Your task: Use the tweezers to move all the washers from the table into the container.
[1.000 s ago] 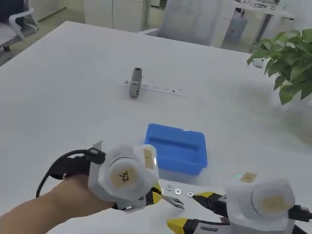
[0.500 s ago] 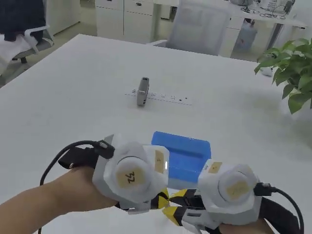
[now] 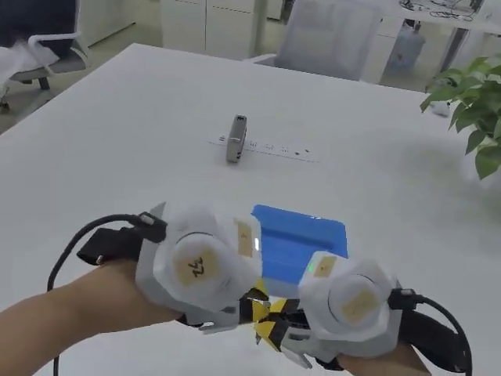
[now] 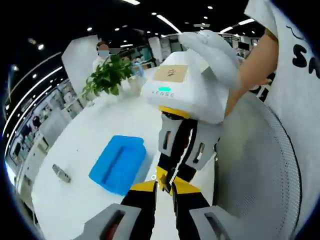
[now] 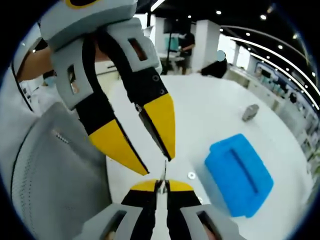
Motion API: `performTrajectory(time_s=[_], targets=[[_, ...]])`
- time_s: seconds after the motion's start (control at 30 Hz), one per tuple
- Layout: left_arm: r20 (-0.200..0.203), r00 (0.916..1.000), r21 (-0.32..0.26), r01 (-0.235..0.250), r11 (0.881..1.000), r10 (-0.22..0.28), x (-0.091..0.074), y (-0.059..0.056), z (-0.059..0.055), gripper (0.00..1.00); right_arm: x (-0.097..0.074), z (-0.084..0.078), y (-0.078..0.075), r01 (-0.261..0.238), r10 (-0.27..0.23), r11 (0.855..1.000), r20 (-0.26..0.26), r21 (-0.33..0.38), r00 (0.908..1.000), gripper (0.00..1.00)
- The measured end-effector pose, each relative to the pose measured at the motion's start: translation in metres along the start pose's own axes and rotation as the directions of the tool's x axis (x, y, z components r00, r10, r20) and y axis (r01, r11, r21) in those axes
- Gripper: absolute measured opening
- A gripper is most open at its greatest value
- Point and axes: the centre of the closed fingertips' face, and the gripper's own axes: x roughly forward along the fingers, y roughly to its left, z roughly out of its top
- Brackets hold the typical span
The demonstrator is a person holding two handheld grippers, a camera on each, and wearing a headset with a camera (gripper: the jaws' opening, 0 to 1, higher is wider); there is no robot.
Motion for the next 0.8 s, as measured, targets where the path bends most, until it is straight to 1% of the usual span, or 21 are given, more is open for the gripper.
performTrajectory(time_s=[0.03,0.07,0.1,0.13,0.17,0.2,0.23,0.27,0.3,0.33,0.37,0.4,0.43,0.47,0.53,0.57,0.6,0.63,0.67,0.73,0.8], targets=[[0.026,0.9996,-0.042,-0.012,0.999,0.014,-0.002,0.001,-0.002,0.14,0.0,0.001,-0.003,0.0,0.0,1.0,0.003,0.011,1.0,0.02],[0.047,0.9979,-0.072,-0.041,0.997,0.044,-0.004,0.004,-0.003,0.18,-0.001,0.001,-0.004,0.0,0.0,1.0,0.004,0.021,1.0,0.02],[0.064,0.9924,-0.125,-0.096,0.988,0.105,-0.008,0.01,-0.006,0.22,-0.001,0.001,-0.007,0.008,-0.008,1.0,0.004,0.028,1.0,0.02],[0.058,0.9883,-0.165,-0.13,0.978,0.141,-0.011,0.013,-0.011,0.27,-0.002,0.001,-0.01,0.016,-0.017,0.999,0.006,0.032,0.9998,0.02],[0.06,0.9779,-0.217,-0.183,0.959,0.2,-0.016,0.017,-0.016,0.31,-0.002,0.001,-0.014,0.024,-0.025,0.999,0.007,0.041,0.9997,0.02],[0.066,0.9689,-0.247,-0.216,0.945,0.238,-0.02,0.019,-0.019,0.36,-0.003,0.002,-0.018,0.035,-0.036,0.997,0.013,0.063,0.9993,0.02],[0.065,0.963,-0.275,-0.235,0.932,0.262,-0.023,0.019,-0.022,0.37,-0.003,0.002,-0.022,0.04,-0.042,0.996,0.017,0.083,0.999,0.02],[0.058,0.9534,-0.312,-0.264,0.913,0.296,-0.028,0.019,-0.028,0.36,-0.003,0.003,-0.026,0.044,-0.047,0.993,0.02,0.113,0.9987,0.02],[0.051,0.9434,-0.329,-0.294,0.897,0.328,-0.031,0.019,-0.032,0.37,-0.003,0.004,-0.028,0.043,-0.046,0.992,0.021,0.121,0.9987,0.02],[0.033,0.9335,-0.355,-0.323,0.877,0.357,-0.035,0.017,-0.038,0.37,-0.003,0.005,-0.032,0.048,-0.051,0.991,0.018,0.129,0.9985,0.01],[0.026,0.9312,-0.37,-0.329,0.869,0.364,-0.036,0.014,-0.041,0.37,-0.002,0.005,-0.035,0.054,-0.056,0.99,0.014,0.128,0.9983,0.01],[0.031,0.9247,-0.391,-0.338,0.856,0.379,-0.037,0.011,-0.043,0.36,-0.001,0.005,-0.039,0.058,-0.06,0.991,0.006,0.124,0.9982,0.01],[0.031,0.9205,-0.404,-0.345,0.847,0.39,-0.037,0.009,-0.044,0.36,0.0,0.004,-0.041,0.06,-0.06,0.99,-0.001,0.125,0.9982,0.01],[0.027,0.9225,-0.409,-0.341,0.846,0.385,-0.036,0.005,-0.046,0.34,0.0,0.004,-0.042,0.055,-0.055,0.99,-0.007,0.131,0.9985,0.01],[0.011,0.9269,-0.399,-0.34,0.852,0.375,-0.032,0.0,-0.05,0.3,-0.001,0.002,-0.041,0.048,-0.046,0.99,-0.015,0.136,0.9988,0.01],[-0.004,0.9261,-0.378,-0.351,0.857,0.377,-0.03,0.0,-0.052,0.3,-0.001,0.002,-0.04,0.043,-0.041,0.989,-0.017,0.139,0.999,0.01],[-0.006,0.9284,-0.365,-0.348,0.864,0.371,-0.028,0.0,-0.053,0.3,-0.002,0.002,-0.038,0.032,-0.03,0.989,-0.019,0.144,0.9994,0.01],[-0.014,0.9329,-0.358,-0.341,0.869,0.36,-0.025,0.002,-0.054,0.3,-0.004,0.003,-0.033,0.011,-0.008,0.989,-0.022,0.148,0.9997,0.01],[-0.017,0.9355,-0.351,-0.336,0.874,0.353,-0.022,0.004,-0.054,0.3,-0.006,0.003,-0.031,0.007,-0.004,0.989,-0.022,0.147,0.9997,0.01],[-0.009,0.9429,-0.321,-0.318,0.892,0.333,-0.015,0.009,-0.053,0.29,-0.011,0.007,-0.022,-0.017,0.019,0.992,-0.017,0.124,0.9997,0.01],[-0.01,0.9516,-0.292,-0.297,0.909,0.307,-0.004,0.014,-0.052,0.27,-0.016,0.01,-0.015,-0.031,0.034,0.993,-0.019,0.11,0.9992,0.01]])
